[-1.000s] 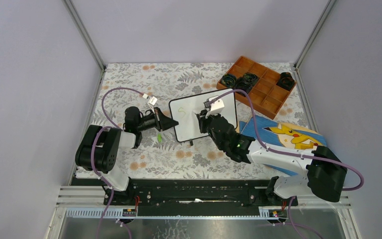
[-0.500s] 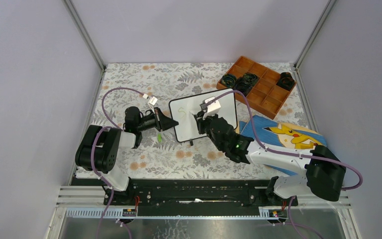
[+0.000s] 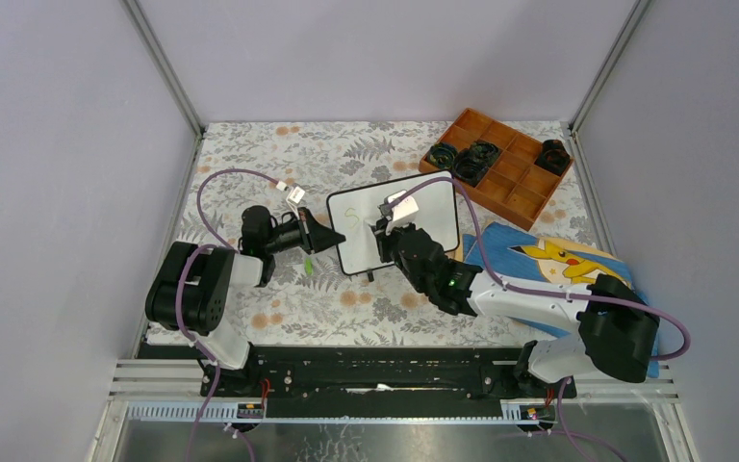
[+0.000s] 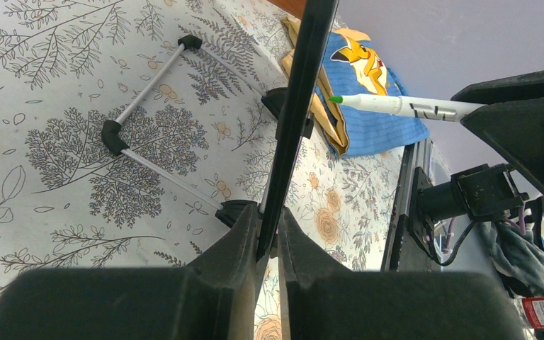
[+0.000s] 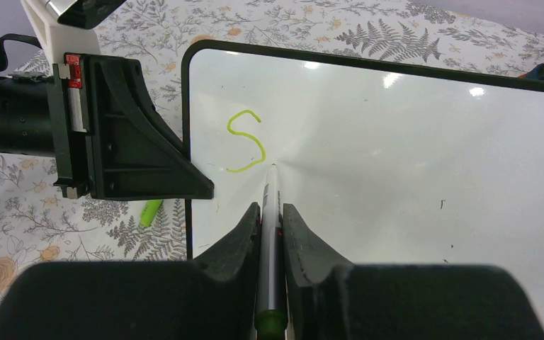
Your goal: Write a sentence on the whiteboard
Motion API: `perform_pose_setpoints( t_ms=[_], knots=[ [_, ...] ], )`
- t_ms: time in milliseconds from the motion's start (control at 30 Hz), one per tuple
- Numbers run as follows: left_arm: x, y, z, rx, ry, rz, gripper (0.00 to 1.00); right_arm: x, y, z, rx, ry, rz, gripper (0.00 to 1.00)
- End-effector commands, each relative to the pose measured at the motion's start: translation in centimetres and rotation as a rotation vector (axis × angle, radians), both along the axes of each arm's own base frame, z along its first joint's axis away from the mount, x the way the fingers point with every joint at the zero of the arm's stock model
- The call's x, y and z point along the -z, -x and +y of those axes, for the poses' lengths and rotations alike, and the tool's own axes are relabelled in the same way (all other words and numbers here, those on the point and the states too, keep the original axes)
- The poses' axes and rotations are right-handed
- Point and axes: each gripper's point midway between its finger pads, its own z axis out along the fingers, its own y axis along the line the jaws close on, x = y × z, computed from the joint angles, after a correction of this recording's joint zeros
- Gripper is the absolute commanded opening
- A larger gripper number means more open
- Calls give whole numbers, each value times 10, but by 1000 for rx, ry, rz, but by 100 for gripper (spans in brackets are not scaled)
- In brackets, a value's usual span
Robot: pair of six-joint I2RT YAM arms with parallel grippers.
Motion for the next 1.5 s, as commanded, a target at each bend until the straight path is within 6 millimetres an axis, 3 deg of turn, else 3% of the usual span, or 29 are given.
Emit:
perform_pose_setpoints(
  t_ms=[0, 600, 967, 1467],
  knots=[
    [6, -5, 1, -31, -28, 17, 0, -29, -5, 9, 11, -86, -46, 0],
    [7, -5, 0, -29, -30, 19, 0, -40, -19, 11, 69, -132, -61, 0],
    [7, -5, 0, -31, -32, 19, 0, -16, -22, 4, 94, -83, -3, 0],
    [8, -5, 1, -32, -33, 20, 0, 7, -10, -6, 75, -39, 53, 0]
  ],
)
